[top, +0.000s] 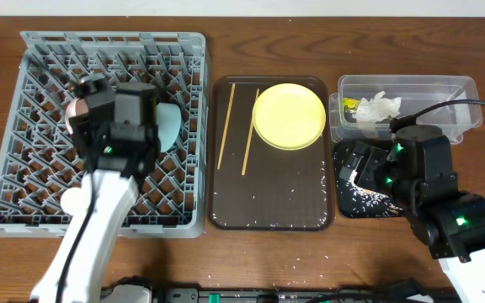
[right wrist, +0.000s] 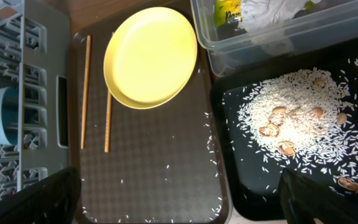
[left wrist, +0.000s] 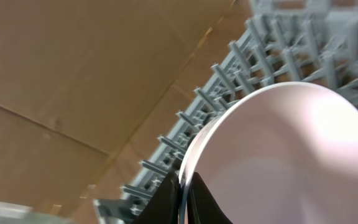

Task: Sort waste into correct bins and load items into the dishwasher
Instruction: 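Place the pink bowl in the dish rack with the left gripper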

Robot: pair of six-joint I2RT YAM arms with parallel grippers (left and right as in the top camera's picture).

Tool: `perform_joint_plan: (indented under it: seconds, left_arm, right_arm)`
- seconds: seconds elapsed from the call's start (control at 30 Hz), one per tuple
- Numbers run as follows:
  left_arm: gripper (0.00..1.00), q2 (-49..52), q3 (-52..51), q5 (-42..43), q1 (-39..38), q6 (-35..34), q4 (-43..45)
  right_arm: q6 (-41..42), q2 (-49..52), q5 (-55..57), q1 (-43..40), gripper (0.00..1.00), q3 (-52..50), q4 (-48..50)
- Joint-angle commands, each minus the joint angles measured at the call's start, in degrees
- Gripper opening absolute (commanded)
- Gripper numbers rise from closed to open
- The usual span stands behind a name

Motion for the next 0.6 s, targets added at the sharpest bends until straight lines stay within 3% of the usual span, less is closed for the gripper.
perform_joint_plan:
  seconds: [0.0,0.37,0.57]
  left_arm:
    - [0.07,6.7,0.5,-9.5,0.2,6.9,3.0]
    - [0.08,14.8,0.5,-9.6,0.0,7.4,5.4]
    - [0.08,14.8,0.5,-8.5,-5.1,7.5,5.1]
  right_arm:
    - [0.3,0.0,0.9,-0.4,0.99,0.2,0.0]
    - [0.3,0.0,0.9,-0.4,0.99,0.2,-0.1]
    - [0.3,0.0,0.9,-0.4,0.99,0.2,0.1]
